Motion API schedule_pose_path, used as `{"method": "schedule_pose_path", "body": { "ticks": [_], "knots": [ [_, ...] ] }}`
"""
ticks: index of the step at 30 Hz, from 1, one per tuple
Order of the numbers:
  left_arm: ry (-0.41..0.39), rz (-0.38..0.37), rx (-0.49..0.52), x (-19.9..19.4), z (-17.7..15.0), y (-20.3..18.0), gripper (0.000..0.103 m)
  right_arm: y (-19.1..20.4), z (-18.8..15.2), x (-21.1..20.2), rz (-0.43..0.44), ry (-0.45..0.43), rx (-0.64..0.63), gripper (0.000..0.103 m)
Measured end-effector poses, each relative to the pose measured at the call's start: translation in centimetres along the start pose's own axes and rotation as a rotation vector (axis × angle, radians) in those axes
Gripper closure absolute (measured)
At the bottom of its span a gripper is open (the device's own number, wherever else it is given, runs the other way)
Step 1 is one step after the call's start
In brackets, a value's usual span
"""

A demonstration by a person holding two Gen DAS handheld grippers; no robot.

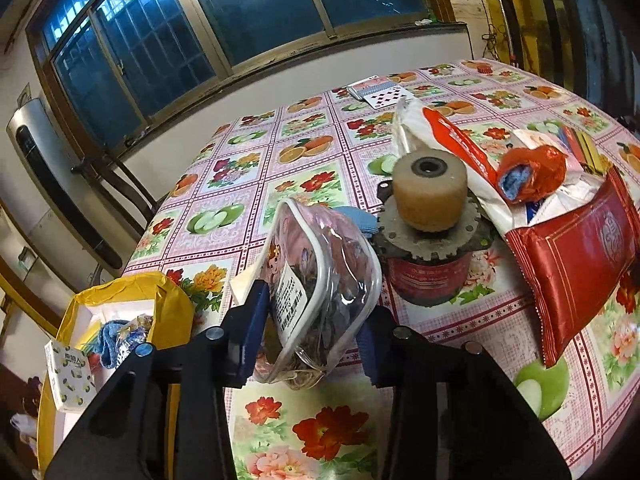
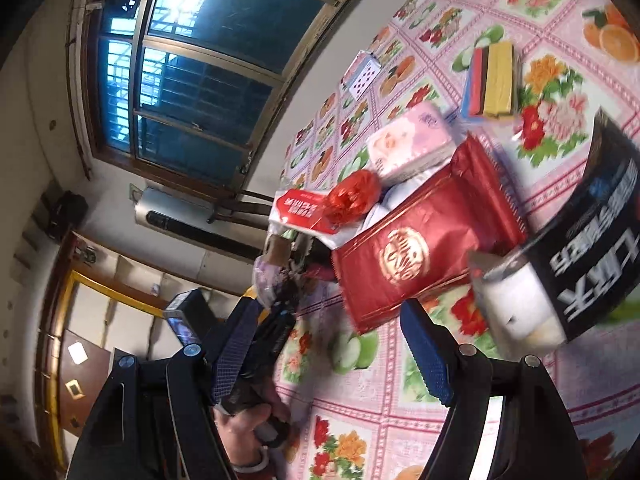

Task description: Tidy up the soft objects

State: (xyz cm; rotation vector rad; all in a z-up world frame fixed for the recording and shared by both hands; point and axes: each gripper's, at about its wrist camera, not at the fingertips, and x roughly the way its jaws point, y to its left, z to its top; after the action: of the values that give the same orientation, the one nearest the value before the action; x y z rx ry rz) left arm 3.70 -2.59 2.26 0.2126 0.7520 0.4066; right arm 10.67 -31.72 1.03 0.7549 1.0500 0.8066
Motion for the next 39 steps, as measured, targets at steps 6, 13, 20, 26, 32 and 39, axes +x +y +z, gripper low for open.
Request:
{"method": "schedule_pose_path", "body": {
  "ticks": [6,13,20,26,32,39],
  "knots": [
    [0.026,-0.046,-0.107,0.3,0.2,2.4,0.079,2.6,5.1,0.7,-0.231,0.089,-0.250,0.025],
    [0.053,-0.126,-0.173,0.6,0.5,3.7,0.079,-2.7,9.3,1.0,-0.284,0.192,-0.172,0.022],
    [0.132,-0.228,-0.255,2.0,0.5,4.8,0.079,-6.4,10.0,4.7,-0.048,0.376,-0.103,0.023],
    [0.166,-0.307,-0.336,2.6,0.4,6.1,0.079,-3.9,8.7,6.2,-0.009,0.451,-0.177,0.029],
    [0.215,-0.408,-0.413,3.3,0.5,7.3,0.079,-0.1,4.9,7.1,-0.091,0.457,-0.369,0.077],
    [0.228,-0.416,-0.439,3.3,0.1,7.7,0.080,1.8,1.2,6.7,-0.039,0.451,-0.384,0.081]
  ]
}}
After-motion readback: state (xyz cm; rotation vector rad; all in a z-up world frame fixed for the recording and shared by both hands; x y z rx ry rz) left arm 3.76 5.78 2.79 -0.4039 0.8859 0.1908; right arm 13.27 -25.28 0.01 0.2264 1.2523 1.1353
